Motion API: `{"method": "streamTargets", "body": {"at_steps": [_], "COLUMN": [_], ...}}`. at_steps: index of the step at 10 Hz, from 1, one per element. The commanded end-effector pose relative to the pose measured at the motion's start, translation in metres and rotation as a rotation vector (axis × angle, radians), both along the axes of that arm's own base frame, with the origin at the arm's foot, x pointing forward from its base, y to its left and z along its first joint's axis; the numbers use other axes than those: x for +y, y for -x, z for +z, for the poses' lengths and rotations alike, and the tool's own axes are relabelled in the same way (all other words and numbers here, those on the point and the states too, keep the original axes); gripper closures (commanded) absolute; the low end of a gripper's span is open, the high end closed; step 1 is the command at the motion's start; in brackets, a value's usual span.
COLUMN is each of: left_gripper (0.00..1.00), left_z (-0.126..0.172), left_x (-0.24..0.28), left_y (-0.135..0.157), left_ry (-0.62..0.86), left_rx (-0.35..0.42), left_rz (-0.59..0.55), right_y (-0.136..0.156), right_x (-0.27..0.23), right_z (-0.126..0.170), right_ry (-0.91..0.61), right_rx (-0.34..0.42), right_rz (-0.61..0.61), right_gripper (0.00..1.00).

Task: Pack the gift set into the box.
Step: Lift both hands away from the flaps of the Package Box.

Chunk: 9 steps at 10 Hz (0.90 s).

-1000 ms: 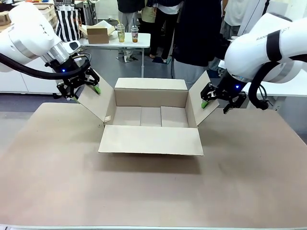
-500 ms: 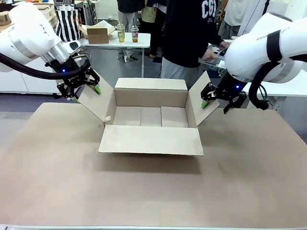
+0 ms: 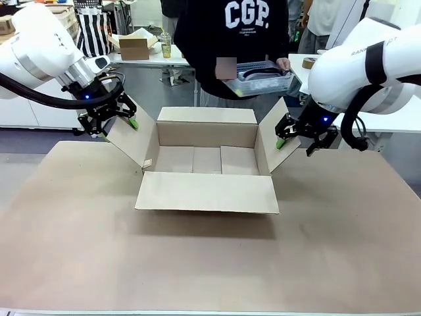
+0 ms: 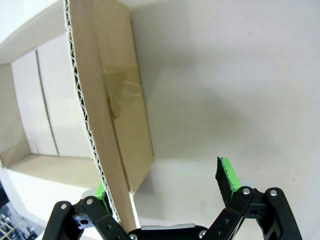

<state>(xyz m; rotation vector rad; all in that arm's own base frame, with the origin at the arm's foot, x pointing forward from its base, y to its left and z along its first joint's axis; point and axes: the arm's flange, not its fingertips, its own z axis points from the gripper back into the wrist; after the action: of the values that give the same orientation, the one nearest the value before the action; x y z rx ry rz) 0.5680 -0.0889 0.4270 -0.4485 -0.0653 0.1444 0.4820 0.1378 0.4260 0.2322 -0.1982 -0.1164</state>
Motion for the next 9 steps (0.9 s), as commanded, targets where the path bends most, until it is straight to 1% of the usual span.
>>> {"method": "streamTargets", "body": {"at_steps": [1,9], "left_gripper": [0.0,0.0], "left_z": [0.0017,0.0017], "left_x": [0.0001,0.0001], "left_y": [0.0007,0.0007], "left_ry": [-0.022,-0.022], "left_rx": [0.003,0.003], "left_rz": [0.014,0.014], "right_y": [-0.0016,-0.0016], "right_x": [0.0043,0.0043], "right_z": [0.0002,0.0002], "right_ry": [0.015,0.015], "right_rx": [0.022,0.022], "right_rz": [-0.014,-0.014], "right_gripper": [0.0,0.0]}}
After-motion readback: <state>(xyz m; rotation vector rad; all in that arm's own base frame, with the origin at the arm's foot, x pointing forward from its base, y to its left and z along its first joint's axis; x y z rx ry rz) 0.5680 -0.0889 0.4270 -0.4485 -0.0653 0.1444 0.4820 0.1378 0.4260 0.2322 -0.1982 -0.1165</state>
